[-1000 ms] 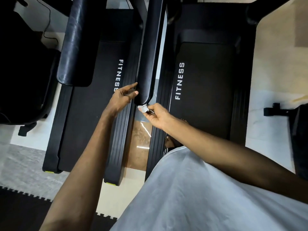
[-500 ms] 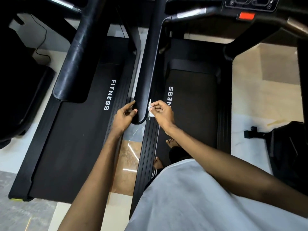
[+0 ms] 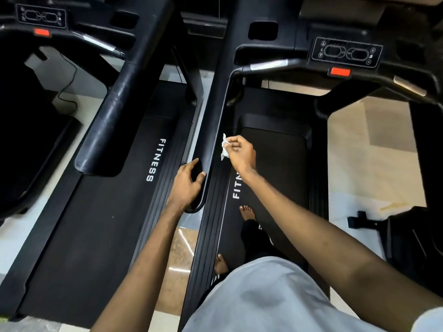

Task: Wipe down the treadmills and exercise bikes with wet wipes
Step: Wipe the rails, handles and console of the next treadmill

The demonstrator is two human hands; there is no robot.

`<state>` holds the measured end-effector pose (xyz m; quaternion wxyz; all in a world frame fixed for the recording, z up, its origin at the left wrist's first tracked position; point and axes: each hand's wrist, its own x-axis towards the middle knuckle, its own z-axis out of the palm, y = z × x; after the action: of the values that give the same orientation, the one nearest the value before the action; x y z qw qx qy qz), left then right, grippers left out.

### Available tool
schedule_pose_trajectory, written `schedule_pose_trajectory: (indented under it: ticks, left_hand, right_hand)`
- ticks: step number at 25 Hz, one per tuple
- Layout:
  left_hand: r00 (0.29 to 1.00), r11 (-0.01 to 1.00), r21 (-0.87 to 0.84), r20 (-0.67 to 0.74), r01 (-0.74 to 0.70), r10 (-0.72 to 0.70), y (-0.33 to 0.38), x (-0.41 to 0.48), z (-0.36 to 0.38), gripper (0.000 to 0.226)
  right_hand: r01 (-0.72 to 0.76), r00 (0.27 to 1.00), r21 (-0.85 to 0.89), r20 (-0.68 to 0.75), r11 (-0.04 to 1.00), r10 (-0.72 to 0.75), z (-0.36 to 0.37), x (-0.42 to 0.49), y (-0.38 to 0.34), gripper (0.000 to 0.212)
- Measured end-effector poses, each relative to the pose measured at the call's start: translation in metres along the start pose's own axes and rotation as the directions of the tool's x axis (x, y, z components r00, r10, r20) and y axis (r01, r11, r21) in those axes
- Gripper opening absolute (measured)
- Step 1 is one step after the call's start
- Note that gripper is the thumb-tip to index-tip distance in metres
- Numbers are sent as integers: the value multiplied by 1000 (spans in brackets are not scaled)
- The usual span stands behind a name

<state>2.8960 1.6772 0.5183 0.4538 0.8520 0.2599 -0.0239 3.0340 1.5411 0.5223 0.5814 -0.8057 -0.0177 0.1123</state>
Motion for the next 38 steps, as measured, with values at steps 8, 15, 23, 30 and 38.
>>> schedule_pose_trajectory:
  ticks: [8, 15, 23, 30, 38]
  left_hand:
    - [998, 994, 102, -29, -45, 48, 58, 94, 0, 58]
    - [1000, 985, 171, 8, -19, 18, 109, 215, 10, 61]
    - [998, 976, 217, -58, 34, -22, 139, 282, 23, 70]
    - [997, 983, 181, -78, 11, 3, 143, 286, 25, 69]
    - [971, 947, 247, -72, -206, 230, 166, 331, 29, 50]
  right_hand:
    - [211, 977, -229, 77, 950, -198, -24, 138, -38, 13]
    - [344, 938, -440, 127, 829, -322, -55, 273, -70, 21]
    - [559, 829, -514, 378, 650, -413, -47, 318, -67, 23]
    - [595, 802, -521, 434, 612, -411, -45, 325, -74, 27]
    - [547, 836, -555, 389, 626, -386, -55, 319, -83, 27]
